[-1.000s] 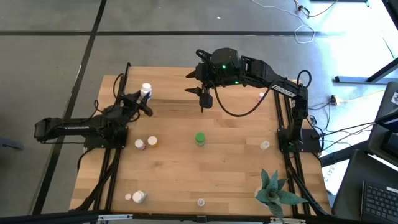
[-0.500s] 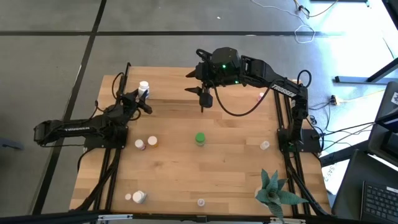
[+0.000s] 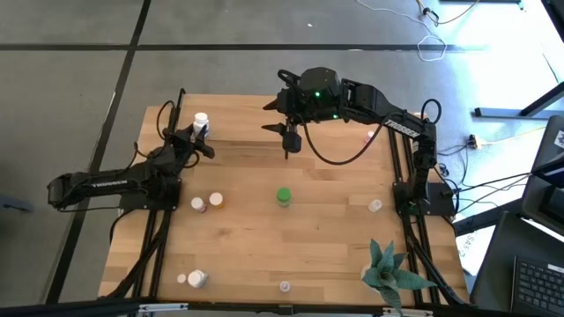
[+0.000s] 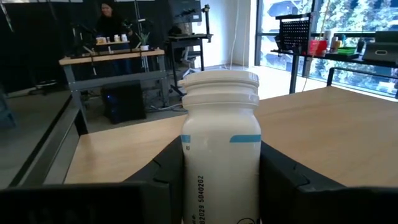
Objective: Pick and place medicine bottles onto shelf by color
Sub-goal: Put the top white pill bottle on the shelf
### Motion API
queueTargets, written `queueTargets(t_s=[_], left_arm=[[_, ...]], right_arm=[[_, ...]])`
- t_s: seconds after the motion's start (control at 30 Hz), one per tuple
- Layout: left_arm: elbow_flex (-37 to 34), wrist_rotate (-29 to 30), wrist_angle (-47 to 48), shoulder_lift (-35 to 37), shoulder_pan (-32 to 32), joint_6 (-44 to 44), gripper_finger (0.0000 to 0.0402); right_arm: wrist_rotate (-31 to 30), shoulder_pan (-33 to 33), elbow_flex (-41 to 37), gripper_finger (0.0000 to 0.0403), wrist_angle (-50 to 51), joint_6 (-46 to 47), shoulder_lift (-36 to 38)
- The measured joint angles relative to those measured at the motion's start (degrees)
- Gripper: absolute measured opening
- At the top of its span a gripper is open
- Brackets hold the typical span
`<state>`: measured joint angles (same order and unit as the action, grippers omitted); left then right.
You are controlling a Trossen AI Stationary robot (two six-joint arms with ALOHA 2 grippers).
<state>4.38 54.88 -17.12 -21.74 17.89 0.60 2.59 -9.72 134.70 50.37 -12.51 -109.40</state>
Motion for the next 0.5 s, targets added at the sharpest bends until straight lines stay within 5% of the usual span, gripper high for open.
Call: queueTargets(t_s=[0.5], left_arm=[[-0.04,1.54,-0.02,0.00,0.00,2.73,0.0167]], right_arm=[[0.00,0.00,0.00,0.0245,0.01,0.10,0.00]])
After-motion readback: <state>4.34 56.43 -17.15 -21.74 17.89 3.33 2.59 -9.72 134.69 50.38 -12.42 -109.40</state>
